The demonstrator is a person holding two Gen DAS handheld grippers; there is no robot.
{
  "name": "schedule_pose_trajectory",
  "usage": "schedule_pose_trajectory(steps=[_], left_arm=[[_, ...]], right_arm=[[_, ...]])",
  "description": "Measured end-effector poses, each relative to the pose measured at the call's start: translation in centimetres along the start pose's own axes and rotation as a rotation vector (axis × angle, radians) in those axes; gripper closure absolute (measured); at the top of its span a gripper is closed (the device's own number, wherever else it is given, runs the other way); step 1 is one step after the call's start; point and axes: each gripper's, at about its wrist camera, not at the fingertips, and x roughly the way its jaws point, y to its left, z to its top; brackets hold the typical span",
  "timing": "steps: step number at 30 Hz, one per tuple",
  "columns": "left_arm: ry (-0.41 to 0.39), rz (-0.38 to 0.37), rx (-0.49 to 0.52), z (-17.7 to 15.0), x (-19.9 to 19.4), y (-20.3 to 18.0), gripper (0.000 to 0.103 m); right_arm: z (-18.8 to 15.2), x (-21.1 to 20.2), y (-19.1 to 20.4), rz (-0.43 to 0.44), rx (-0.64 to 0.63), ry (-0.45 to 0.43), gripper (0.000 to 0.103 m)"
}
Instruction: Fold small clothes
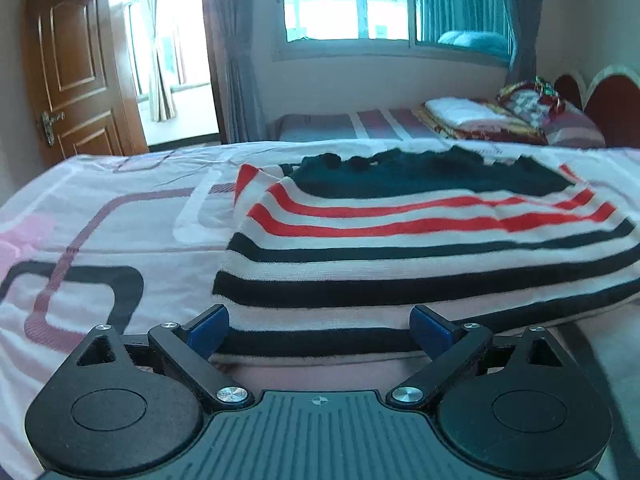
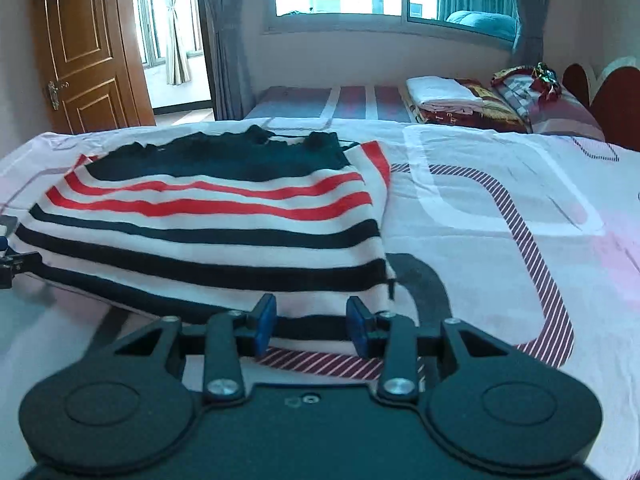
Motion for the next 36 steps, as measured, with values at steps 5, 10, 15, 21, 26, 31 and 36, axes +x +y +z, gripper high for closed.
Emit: schedule_pose_trajectory(steps=[5, 10, 15, 21, 26, 31, 36], left_arm=[[0.073, -0.088, -0.255, -1.9, -0.5, 2.3, 0.023], [0.055, -0.19, -0.649, -4.1, 1.0, 6.2, 0.029], [-0.024, -0.225, -0.809, -4.3, 3.3, 7.7, 0.029], [-0.079, -0.23, -0.882, -3.2, 6.0, 8.2, 0.029], [-0.06, -0.202, -0.887, -1.8, 8.0, 8.9, 0.056], [-0.036, -0.223, -0.881, -1.8, 8.9, 9.9, 0.073], [-0.128, -0.289, -0.969, -3.3, 7.5, 10.7, 0.084]], right_arm=[[0.4, -1.7, 1.8, 0.059, -0.001, -0.024, 0.072], [1.3, -1.7, 3.2, 0.134, 0.021, -0.018, 0.088], [2.1, -0.2, 4.2, 0.18, 0.053, -0.006, 0.087], [4.0, 3.5, 4.3, 0.224, 0.103, 0.006, 0.088], [5.4, 6.8, 5.5, 0.289, 0.113, 0.018, 0.095], [5.9, 9.1, 8.9, 0.314, 0.056, 0.016, 0.097], [5.5, 9.5, 10.3, 0.26, -0.009, 0.03, 0.099]])
